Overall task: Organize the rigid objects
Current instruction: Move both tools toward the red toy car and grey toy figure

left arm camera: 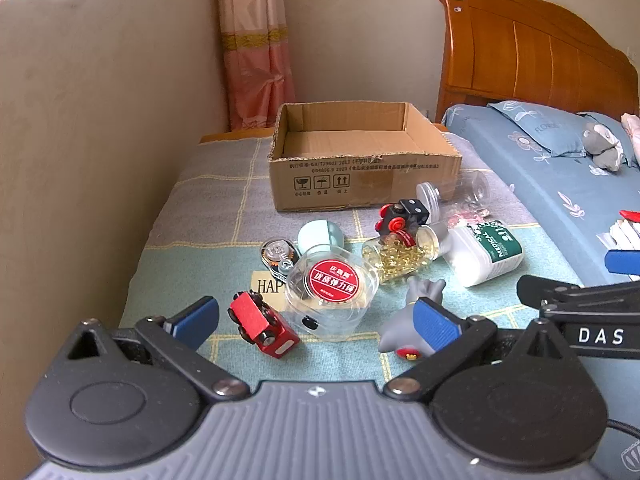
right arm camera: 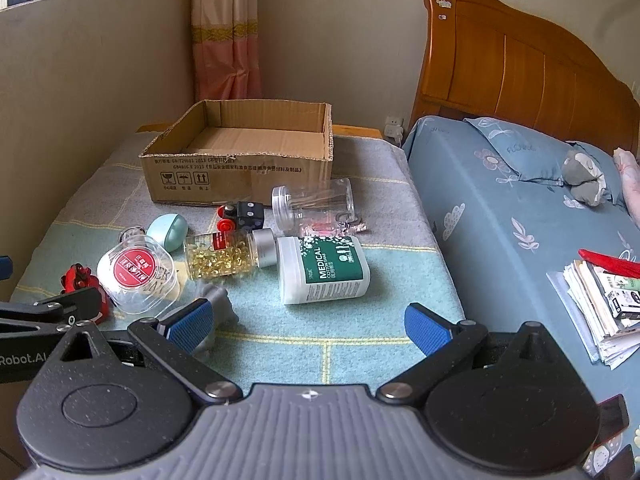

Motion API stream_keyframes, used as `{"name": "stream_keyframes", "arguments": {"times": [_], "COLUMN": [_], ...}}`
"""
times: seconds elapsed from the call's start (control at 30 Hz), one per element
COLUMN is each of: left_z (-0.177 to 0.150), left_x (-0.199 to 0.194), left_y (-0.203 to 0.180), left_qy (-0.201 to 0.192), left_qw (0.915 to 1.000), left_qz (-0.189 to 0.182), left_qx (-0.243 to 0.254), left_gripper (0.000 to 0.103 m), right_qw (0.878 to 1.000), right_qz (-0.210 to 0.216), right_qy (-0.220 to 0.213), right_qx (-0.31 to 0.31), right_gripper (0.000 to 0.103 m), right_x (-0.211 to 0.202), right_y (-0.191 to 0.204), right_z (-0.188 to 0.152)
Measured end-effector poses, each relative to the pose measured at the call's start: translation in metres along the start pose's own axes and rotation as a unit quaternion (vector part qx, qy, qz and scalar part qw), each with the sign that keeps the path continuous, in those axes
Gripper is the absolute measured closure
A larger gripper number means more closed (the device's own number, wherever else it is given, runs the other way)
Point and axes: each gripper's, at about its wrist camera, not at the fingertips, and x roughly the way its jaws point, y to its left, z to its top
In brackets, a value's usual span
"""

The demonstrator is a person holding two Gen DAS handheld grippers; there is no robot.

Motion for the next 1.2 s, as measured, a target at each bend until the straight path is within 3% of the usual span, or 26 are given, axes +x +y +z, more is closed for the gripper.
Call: {"name": "stream_keyframes", "arguments": {"times": [0.77,0.97,1.2], "left_z": [0.000,-0.005,-0.022], "left_x": [0.002,0.010,0.033], "left_y": [0.004,0.021,0.038], "left_qy": [-0.017,-0.019,-0.005], "left_qw": [0.9990,0.9958,0.9939], "left_qz": [-0.026,-0.084,-0.086], "left_qx": [0.033,0.030,0.069], "left_gripper": [0.001,0.001,0.001], "right_qw": [0.999,0.995,0.983], "right_qz": [0.008,0.066,0.140], "right_qy": [-0.020,-0.038,-0.025], "right_qx": [-0.036,-0.069,-0.119], "right_gripper": [0.000,0.000,0.000], "right_x": [0.000,0.005,0.025], "right_y": [0.003,0.000,0.001], "right_z": [0.001,0.000,-0.007]}}
